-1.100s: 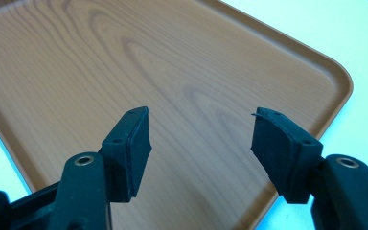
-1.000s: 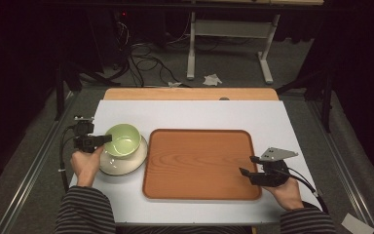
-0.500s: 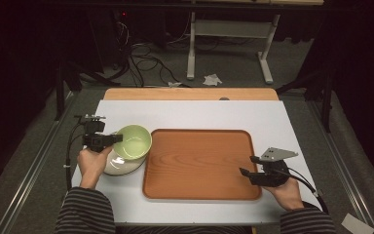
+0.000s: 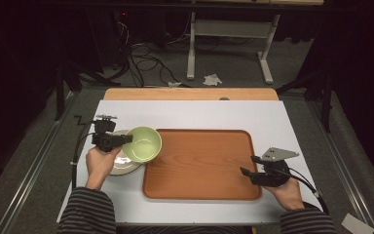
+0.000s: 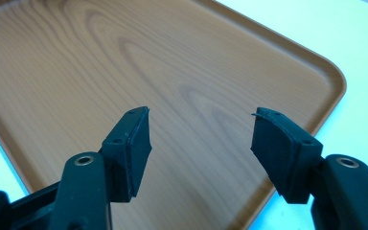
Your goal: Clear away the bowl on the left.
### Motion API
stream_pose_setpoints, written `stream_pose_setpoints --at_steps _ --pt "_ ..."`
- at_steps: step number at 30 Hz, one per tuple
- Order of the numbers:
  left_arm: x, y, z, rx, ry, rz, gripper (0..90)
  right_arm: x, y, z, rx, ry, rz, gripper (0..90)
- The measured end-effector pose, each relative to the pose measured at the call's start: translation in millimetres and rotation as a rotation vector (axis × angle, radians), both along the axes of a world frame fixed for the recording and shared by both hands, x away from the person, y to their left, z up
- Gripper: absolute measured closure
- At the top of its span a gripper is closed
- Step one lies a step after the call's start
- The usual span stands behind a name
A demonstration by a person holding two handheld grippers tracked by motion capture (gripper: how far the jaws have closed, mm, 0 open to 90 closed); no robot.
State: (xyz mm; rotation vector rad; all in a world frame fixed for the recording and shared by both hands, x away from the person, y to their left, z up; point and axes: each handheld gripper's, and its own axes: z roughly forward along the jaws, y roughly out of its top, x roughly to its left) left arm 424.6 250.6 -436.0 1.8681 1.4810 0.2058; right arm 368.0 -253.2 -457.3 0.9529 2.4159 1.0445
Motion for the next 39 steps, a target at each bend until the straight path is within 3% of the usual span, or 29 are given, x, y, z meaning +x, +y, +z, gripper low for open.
stream_pose_setpoints --at_steps 12,27,39 --pt "1.2 -18.2 2.2 0.02 -0.003 -0.058 82.2 -1.5 -3.2 0.7 0.001 -0.011 -0.019 40.3" --pt "4.8 -36.4 3.6 0.019 0.0 -0.117 82.0 -6.6 -8.1 0.9 -0.006 -0.011 -0.041 40.5" --pt "6.2 -48.7 5.8 0.01 -0.021 -0.154 82.0 -11.4 -12.1 0.9 -0.009 -0.014 -0.057 40.6"
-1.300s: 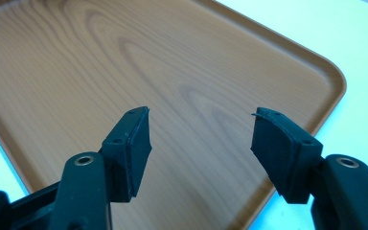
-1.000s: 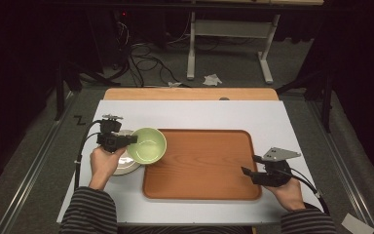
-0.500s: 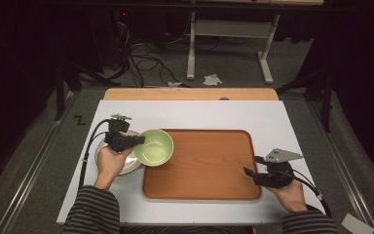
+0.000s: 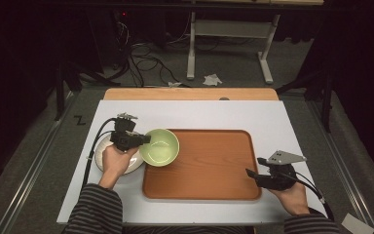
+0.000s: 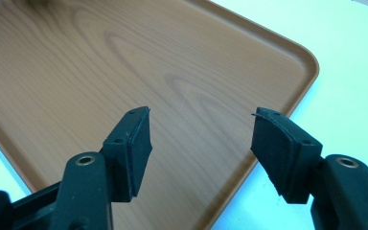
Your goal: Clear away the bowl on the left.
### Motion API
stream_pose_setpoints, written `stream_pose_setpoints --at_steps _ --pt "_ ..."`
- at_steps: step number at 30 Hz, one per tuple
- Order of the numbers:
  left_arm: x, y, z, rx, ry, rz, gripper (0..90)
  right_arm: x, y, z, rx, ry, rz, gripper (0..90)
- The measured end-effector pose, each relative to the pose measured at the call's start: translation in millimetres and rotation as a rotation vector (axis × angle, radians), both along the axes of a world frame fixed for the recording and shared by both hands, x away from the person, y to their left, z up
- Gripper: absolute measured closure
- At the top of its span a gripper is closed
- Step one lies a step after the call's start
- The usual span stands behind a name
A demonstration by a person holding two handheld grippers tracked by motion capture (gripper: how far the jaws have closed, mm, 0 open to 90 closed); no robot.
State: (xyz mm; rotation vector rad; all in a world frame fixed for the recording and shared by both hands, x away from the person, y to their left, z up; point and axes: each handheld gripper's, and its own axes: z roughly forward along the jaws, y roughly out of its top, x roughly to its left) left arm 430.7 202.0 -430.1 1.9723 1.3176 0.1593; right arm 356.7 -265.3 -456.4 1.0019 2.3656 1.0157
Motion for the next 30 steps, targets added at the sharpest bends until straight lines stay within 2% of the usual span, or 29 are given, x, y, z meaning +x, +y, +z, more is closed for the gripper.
stream_pose_setpoints --at_steps 9,17,25,30 --pt "2.2 -9.9 -1.5 -0.01 0.001 -0.024 81.8 -2.9 -2.5 -0.3 -0.001 0.001 -0.012 40.6" --pt "5.3 -25.4 -3.9 -0.005 0.008 -0.067 81.6 -7.1 -6.0 -0.3 -0.002 0.002 -0.031 40.6" --pt "9.8 -34.9 -8.9 -0.026 0.032 -0.099 81.9 -11.5 -9.6 -0.4 -0.004 0.001 -0.044 40.6" --pt "12.0 -40.3 -10.6 -0.021 0.036 -0.115 81.8 -14.2 -11.9 -0.4 -0.004 0.001 -0.055 40.6"
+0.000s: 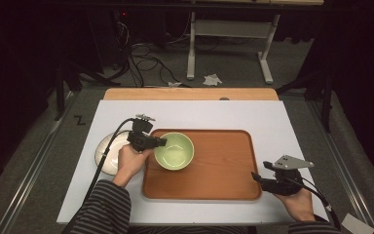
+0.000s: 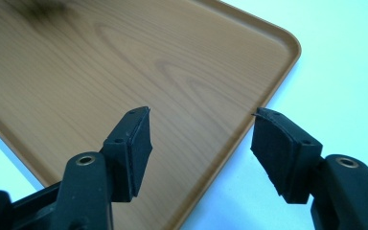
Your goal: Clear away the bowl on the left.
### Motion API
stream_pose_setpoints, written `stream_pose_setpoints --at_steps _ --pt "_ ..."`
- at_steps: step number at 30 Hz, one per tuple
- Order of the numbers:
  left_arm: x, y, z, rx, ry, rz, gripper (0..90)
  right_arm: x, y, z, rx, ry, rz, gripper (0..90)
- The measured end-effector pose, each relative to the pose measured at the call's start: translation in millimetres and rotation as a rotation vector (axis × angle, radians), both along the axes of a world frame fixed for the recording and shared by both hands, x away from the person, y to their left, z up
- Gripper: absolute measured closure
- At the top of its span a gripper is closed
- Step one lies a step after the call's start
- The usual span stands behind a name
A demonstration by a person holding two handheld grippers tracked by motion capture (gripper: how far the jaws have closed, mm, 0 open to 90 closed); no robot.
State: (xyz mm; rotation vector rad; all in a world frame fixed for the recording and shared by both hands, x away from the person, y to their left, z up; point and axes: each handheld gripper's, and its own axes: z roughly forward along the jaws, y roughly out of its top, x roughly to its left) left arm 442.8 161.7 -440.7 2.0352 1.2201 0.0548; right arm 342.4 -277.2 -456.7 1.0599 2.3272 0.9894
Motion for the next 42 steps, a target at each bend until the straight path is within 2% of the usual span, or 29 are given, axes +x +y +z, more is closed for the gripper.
stream_pose_setpoints --at_steps 4,13,20,29,36,42 --pt "1.1 -5.1 -1.0 -0.016 0.003 -0.004 81.9 -2.3 -1.5 0.1 0.0 0.0 -0.007 40.6" --pt "3.3 -18.8 -2.9 0.006 -0.002 -0.036 81.8 -5.2 -3.9 0.0 -0.002 -0.001 -0.016 40.6" --pt "5.6 -24.8 -4.6 -0.007 0.008 -0.048 81.8 -7.9 -5.0 0.0 0.0 0.001 -0.024 40.6" --pt "9.9 -36.5 -8.6 0.017 0.012 -0.081 81.6 -14.4 -9.0 -0.1 -0.003 0.001 -0.042 40.5" --pt "13.2 -45.1 -10.2 0.0 0.017 -0.097 81.9 -20.3 -13.0 -0.3 -0.007 -0.002 -0.06 40.5" --pt "16.9 -51.5 -13.9 0.014 0.024 -0.112 81.9 -25.3 -16.0 -0.4 -0.004 0.002 -0.076 40.4"
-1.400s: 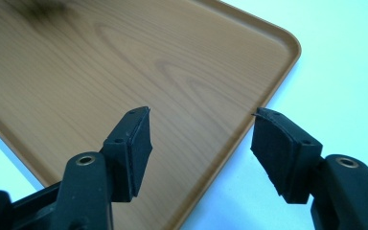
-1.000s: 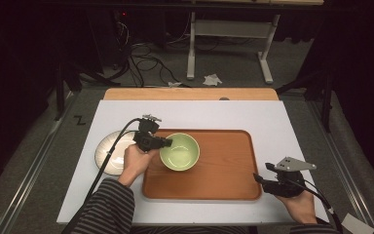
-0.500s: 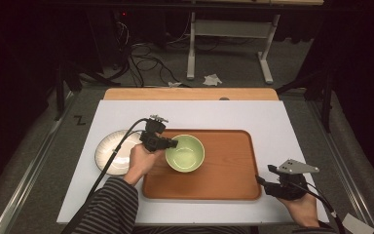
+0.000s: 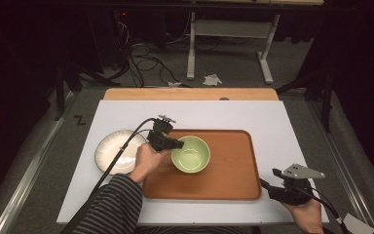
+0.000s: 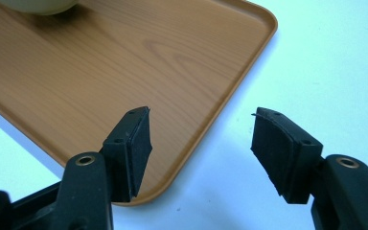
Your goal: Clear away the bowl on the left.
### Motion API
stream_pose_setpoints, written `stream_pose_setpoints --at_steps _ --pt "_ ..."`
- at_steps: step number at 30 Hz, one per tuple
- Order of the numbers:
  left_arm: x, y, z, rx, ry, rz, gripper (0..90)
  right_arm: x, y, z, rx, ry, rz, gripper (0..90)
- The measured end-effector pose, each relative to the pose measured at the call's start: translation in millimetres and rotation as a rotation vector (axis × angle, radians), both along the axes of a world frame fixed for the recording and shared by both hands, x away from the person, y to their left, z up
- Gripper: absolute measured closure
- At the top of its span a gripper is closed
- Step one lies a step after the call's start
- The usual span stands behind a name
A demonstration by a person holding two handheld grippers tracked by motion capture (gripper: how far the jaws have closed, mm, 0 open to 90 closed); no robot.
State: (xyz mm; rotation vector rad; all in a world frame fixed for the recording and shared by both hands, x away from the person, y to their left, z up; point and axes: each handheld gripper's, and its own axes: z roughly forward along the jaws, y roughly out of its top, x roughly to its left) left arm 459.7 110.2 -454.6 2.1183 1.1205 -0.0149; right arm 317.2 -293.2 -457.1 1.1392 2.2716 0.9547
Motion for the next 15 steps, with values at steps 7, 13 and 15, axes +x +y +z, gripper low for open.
stream_pose_setpoints --at_steps 7,13,15 --pt "3.0 -7.9 -3.7 0.005 0.006 -0.011 81.8 -4.6 -2.4 -0.6 -0.003 0.01 -0.009 40.0" --pt "5.1 -12.5 -6.7 0.011 0.009 -0.015 81.8 -7.1 -0.8 -2.6 -0.009 0.023 0.002 39.5" --pt "6.0 -13.2 -7.7 0.014 0.01 -0.014 81.8 -7.7 -0.2 -2.4 -0.021 0.015 0.003 39.6"
